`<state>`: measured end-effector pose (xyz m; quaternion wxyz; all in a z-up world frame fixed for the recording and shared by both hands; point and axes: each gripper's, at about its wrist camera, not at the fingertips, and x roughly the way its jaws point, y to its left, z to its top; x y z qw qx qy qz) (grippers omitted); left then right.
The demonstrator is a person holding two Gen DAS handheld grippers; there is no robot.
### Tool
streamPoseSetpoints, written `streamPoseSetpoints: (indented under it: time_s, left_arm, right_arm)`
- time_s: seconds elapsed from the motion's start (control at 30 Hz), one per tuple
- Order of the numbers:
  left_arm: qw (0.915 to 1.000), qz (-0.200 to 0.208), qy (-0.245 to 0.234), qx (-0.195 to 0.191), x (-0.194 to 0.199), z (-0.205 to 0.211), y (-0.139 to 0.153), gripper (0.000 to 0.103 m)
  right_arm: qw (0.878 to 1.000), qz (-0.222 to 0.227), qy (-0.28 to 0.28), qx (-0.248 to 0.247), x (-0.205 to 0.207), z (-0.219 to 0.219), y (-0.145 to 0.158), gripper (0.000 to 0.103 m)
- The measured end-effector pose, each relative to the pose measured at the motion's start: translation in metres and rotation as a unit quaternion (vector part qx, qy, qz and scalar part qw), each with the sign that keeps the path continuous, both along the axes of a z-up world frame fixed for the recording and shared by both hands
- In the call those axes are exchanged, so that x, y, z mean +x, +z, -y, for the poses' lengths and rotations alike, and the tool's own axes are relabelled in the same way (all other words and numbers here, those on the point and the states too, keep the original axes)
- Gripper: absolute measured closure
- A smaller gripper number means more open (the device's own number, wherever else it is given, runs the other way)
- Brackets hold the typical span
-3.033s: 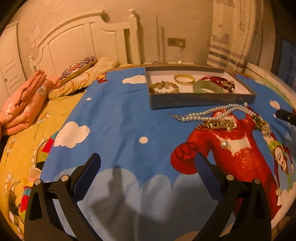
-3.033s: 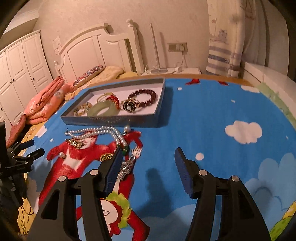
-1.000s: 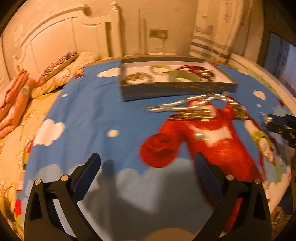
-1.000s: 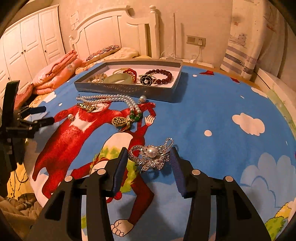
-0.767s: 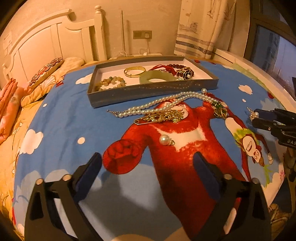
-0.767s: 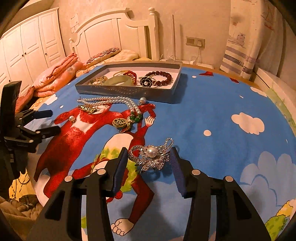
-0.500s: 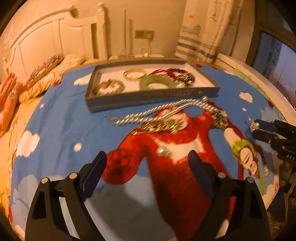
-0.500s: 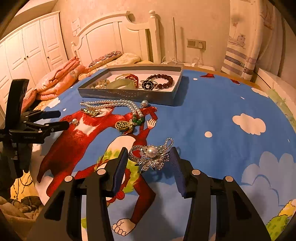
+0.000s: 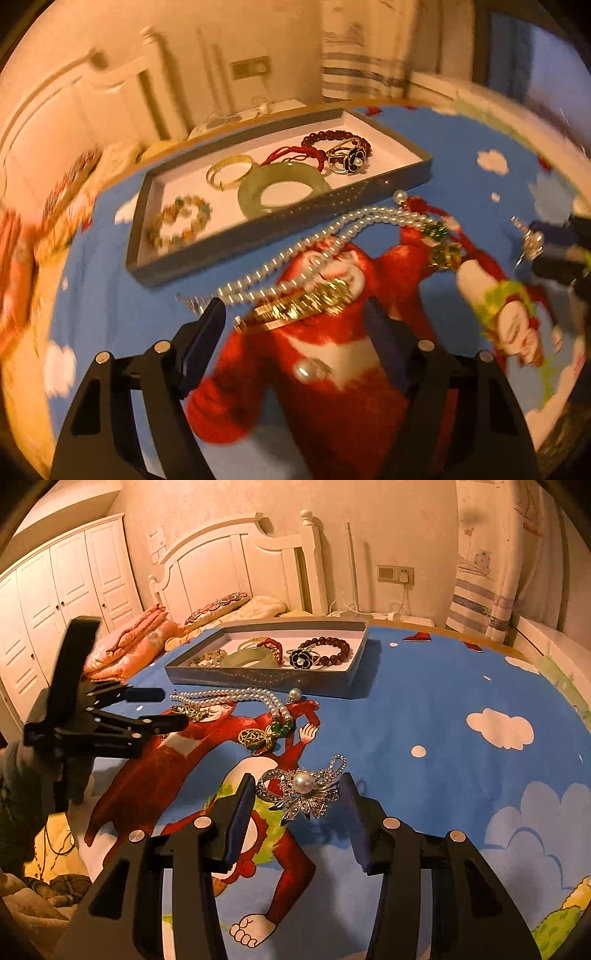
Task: Organize jewelry
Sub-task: 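Grasp the silver pearl brooch with the right tool while the left tool grasps the gold pendant, then carry the gold pendant into the tray with the left tool while the right tool carries the brooch there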
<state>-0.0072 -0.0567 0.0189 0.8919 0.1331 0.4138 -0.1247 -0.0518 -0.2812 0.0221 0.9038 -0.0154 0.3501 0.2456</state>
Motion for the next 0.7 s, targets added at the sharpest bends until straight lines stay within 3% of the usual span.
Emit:
streamPoseSetpoints:
  time_s: [0.17,0.23,0.33,0.57,0.6,0.63,0.67,0.7]
  left_arm:
    - [0.9957,-0.076,-0.048,-0.021,0.019,-0.007,-0.008,0.031]
    - [0.9939,-0.086,-0.065,-0.024,0.010,-0.003,-0.007,0.044]
    - [0.9929,-0.086,-0.078,-0.024,-0.002,0.004,-0.007,0.063]
    - [0.9950,-0.079,-0.054,-0.029,0.010,0.002,-0.007,0.061]
    - [0.9951,-0.075,-0.061,-0.020,0.009,0.005,-0.007,0.066]
    - [0.9945,-0.074,-0.071,-0.020,0.009,0.009,-0.006,0.079]
    - [0.9942,-0.073,-0.076,-0.021,0.008,0.012,-0.006,0.086]
    - [0.9946,-0.068,-0.078,-0.014,0.006,0.015,-0.006,0.087]
  right_arm:
    - [1.000,0.003,-0.004,0.006,-0.001,0.002,0.001,0.057]
    - [1.000,0.003,-0.006,0.010,-0.001,0.004,0.001,0.057]
    - [1.000,-0.002,-0.006,0.012,0.001,0.004,0.000,0.057]
    - [1.000,0.000,-0.005,0.010,0.003,0.003,0.000,0.057]
    - [1.000,0.001,-0.005,0.009,0.003,0.003,0.000,0.057]
    - [1.000,0.002,-0.005,0.008,0.002,0.002,0.000,0.057]
    - [1.000,0.003,-0.005,0.008,0.002,0.002,0.000,0.057]
    - [1.000,0.003,-0.005,0.009,0.002,0.002,0.000,0.057]
